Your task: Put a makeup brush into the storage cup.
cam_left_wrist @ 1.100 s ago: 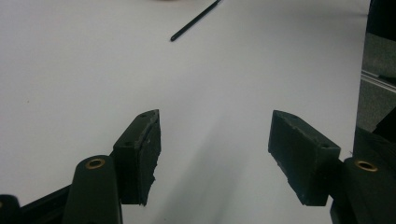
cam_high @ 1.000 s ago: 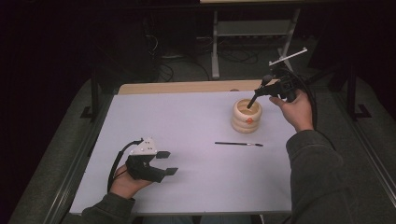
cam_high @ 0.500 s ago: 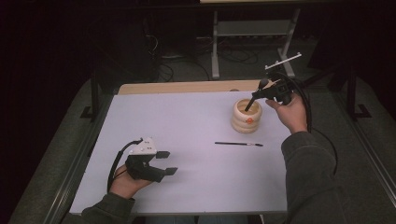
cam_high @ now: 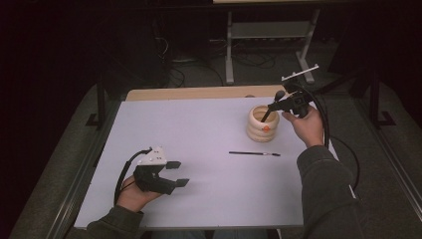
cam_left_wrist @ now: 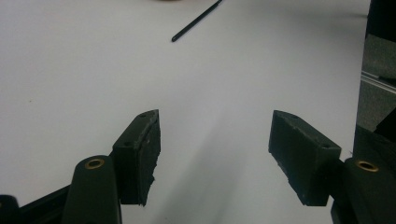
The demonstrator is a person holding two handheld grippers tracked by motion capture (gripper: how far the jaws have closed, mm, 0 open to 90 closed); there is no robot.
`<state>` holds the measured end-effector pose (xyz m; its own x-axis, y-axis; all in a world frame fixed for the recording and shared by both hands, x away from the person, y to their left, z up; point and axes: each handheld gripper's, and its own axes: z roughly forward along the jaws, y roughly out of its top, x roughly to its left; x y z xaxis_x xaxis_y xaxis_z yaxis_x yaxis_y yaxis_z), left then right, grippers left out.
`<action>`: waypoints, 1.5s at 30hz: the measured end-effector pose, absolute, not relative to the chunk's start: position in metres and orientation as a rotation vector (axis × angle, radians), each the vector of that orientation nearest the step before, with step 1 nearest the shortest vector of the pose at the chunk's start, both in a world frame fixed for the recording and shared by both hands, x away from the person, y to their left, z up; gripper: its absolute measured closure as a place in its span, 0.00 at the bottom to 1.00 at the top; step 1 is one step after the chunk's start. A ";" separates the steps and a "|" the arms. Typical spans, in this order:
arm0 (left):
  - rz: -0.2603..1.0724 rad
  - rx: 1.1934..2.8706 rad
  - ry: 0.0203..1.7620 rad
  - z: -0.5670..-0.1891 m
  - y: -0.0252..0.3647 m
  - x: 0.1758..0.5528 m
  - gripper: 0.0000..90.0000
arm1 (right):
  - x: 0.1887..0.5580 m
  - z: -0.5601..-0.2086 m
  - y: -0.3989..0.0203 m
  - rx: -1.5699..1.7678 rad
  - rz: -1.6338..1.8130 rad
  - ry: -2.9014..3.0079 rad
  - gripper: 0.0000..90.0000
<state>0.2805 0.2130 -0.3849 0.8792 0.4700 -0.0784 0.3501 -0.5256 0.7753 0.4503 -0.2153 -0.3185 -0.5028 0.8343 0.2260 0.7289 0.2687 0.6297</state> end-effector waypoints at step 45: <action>0.158 2.179 0.590 -0.387 0.212 0.283 0.35 | 0.415 -0.338 -0.242 1.444 1.199 2.329 0.55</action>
<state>0.2826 0.2124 -0.3874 0.8805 0.4653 -0.0906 0.3577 -0.5268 0.7711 0.4146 -0.2422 -0.3378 -0.5256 0.8073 0.2684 0.6874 0.2171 0.6931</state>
